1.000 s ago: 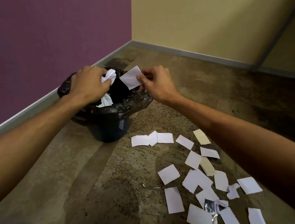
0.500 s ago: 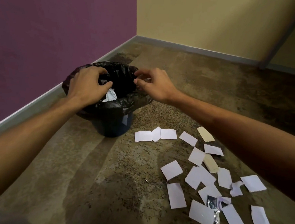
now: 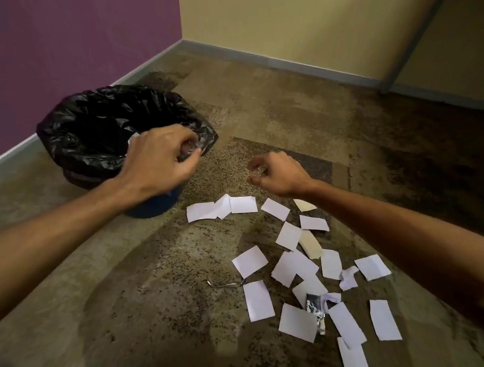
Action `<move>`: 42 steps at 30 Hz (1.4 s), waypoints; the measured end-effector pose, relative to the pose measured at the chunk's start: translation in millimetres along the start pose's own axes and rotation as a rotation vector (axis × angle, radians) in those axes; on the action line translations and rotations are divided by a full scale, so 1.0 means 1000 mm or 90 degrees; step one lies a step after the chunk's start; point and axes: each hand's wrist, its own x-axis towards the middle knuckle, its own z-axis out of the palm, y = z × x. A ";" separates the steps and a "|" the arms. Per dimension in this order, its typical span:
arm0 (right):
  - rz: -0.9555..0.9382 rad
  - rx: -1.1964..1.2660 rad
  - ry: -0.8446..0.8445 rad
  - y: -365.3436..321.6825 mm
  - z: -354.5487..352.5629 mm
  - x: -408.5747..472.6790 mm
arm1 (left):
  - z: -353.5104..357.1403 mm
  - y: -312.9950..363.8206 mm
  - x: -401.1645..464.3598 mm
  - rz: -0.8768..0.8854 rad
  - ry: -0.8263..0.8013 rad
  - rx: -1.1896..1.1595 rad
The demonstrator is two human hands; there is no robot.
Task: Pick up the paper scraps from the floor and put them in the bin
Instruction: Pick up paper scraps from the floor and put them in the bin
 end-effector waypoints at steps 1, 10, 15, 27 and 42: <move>0.013 0.006 -0.003 0.006 0.002 -0.002 | 0.006 0.006 -0.002 0.015 -0.025 -0.011; 0.075 -0.038 -0.042 0.056 0.042 -0.011 | 0.078 0.012 -0.028 0.047 -0.231 -0.006; 0.090 -0.018 -0.054 0.073 0.065 -0.007 | 0.116 -0.004 -0.034 -0.001 -0.344 0.034; 0.113 -0.063 -0.099 0.089 0.123 0.017 | 0.167 -0.057 -0.052 -0.124 -0.485 0.120; 0.074 -0.168 -0.236 0.075 0.149 0.055 | 0.190 -0.066 -0.051 -0.133 -0.521 0.089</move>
